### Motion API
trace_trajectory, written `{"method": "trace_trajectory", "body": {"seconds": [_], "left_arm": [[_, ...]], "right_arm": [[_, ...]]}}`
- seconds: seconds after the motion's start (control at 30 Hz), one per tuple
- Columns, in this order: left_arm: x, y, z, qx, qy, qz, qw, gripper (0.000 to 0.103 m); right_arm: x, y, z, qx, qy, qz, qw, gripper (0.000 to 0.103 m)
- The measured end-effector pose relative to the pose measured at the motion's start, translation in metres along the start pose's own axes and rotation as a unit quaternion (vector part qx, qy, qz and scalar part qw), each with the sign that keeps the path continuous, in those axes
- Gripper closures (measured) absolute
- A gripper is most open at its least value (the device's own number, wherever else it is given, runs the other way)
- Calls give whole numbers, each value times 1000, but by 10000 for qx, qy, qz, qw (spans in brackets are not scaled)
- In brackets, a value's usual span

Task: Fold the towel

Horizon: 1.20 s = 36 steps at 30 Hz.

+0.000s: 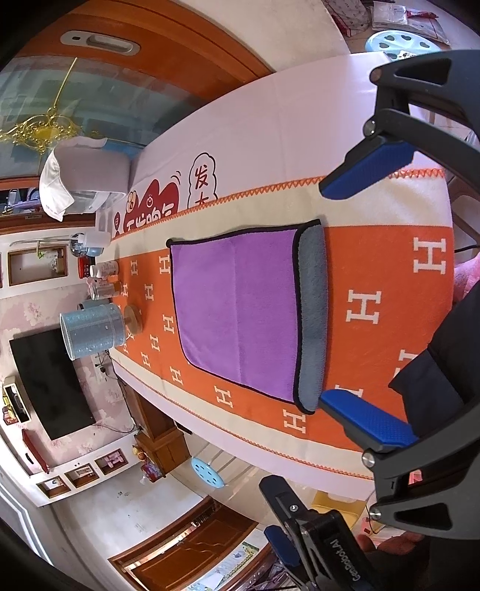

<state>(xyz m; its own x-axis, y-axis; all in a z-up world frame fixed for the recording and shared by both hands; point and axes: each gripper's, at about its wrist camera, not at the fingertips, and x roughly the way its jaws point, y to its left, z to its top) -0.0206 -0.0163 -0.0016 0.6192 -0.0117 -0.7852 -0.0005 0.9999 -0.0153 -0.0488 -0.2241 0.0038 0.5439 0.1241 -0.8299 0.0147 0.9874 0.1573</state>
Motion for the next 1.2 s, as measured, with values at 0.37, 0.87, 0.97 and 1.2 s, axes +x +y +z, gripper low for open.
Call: {"method": "trace_trajectory", "body": {"seconds": [0.37, 0.87, 0.97, 1.2], "left_arm": [[-4, -3, -6, -309, 188, 411, 9985, 1], [17, 7, -7, -244, 461, 89, 9986, 1], [29, 11, -5, -171, 565, 3, 9983, 1], [63, 21, 4, 10, 705, -209, 9973, 1]], "right_arm": [[-3, -13, -6, -179, 34, 245, 9995, 0], [7, -30, -5, -564, -241, 295, 9977, 1], [14, -34, -2, -634, -288, 267, 9972, 1], [40, -43, 6, -639, -184, 380, 9971, 4]]}}
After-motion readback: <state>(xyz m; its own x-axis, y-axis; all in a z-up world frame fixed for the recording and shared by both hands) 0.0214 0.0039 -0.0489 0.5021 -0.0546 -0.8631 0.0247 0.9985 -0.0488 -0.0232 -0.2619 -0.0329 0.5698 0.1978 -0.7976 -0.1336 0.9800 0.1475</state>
